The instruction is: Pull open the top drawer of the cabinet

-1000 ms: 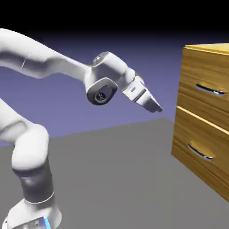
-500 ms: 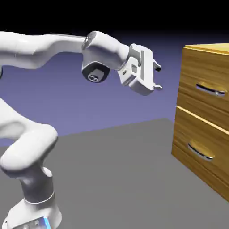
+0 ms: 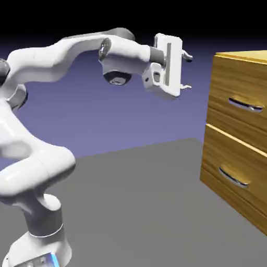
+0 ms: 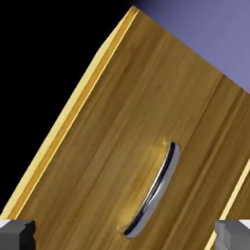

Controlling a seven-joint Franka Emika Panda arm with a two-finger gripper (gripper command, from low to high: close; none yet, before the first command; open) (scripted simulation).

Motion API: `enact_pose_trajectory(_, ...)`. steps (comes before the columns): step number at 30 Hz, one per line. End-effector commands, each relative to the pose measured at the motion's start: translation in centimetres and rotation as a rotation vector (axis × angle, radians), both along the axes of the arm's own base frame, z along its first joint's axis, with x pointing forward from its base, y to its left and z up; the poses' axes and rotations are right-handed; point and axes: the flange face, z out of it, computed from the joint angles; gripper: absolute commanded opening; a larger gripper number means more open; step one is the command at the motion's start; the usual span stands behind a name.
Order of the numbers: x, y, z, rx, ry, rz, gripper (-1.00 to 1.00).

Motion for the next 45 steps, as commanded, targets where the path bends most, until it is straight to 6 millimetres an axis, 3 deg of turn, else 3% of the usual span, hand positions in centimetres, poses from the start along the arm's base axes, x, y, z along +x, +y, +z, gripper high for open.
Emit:
enact_pose_trajectory(1,0.5,0.3,-0.2,0.018,-0.014,0.0,0.0)
enact_pose_trajectory(7,4.3,1.4,-2.3,0.126,-0.088,0.008,0.0)
enact_pose_trajectory(13,8.8,1.3,-5.9,0.237,-0.151,0.022,0.0)
enact_pose_trajectory(18,12.7,0.2,-9.8,0.338,-0.198,0.031,0.0)
enact_pose_trajectory(24,16.9,-2.6,-15.6,0.467,-0.256,0.032,0.0)
enact_pose_trajectory(25,16.9,-2.6,-15.6,0.467,-0.256,0.032,0.0)
enact_pose_trajectory(31,21.9,-2.5,-15.6,0.467,-0.256,0.032,0.0)
enact_pose_trajectory(32,21.9,-2.5,-15.6,0.467,-0.256,0.032,-1.0)
enact_pose_trajectory(33,21.9,-2.5,-15.6,0.467,-0.256,0.032,-1.0)
enact_pose_trajectory(35,20.1,-2.5,-15.6,0.467,-0.256,0.032,-1.0)
enact_pose_trajectory(45,9.9,-2.6,-15.6,0.467,-0.256,0.032,-1.0)
